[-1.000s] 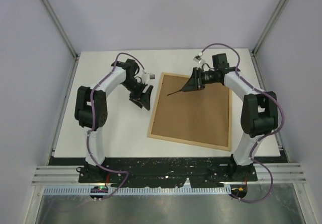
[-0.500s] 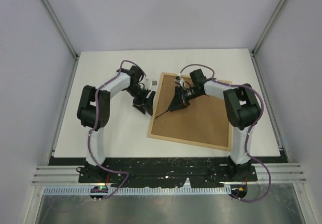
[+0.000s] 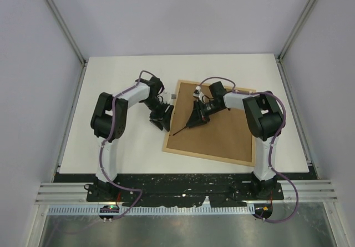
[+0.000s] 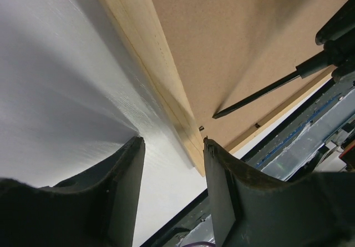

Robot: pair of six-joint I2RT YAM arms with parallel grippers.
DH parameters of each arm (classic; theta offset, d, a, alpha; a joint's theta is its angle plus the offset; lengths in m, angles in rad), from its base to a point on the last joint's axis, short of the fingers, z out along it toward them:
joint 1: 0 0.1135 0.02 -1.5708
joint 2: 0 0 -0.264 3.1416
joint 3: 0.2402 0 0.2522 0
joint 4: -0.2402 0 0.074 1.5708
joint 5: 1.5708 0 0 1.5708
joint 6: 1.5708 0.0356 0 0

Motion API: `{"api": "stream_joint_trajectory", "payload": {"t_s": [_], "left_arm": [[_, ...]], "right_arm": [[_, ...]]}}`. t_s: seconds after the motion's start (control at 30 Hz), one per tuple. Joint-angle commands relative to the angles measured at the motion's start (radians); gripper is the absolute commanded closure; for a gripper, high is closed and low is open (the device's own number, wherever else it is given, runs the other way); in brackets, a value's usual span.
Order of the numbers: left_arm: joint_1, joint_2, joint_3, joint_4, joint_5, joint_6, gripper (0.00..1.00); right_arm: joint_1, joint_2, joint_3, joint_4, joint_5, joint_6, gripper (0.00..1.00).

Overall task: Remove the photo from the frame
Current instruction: Release the photo frame item from the photo frame.

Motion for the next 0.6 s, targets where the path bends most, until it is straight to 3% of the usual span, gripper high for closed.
{"api": "stream_joint_trajectory", "payload": {"t_s": [0.0,0.23,0.57], "left_arm": [[-0.001,0.008,0.031,0.008,0.013,-0.018,0.51],[-0.007,0.027,0.031,0.005,0.031,-0.021,0.65],[-0.010,0.032,0.020,0.010,0.040,-0.021,0.73]], "right_arm": [[0.026,-0.040,-0.017,0.055,0.018,-0.022,0.92],[0.043,-0.014,-0.016,0.095,0.036,-0.002,0.92],[0.037,0.007,-0.002,0.135,0.053,0.034,0.92]]}}
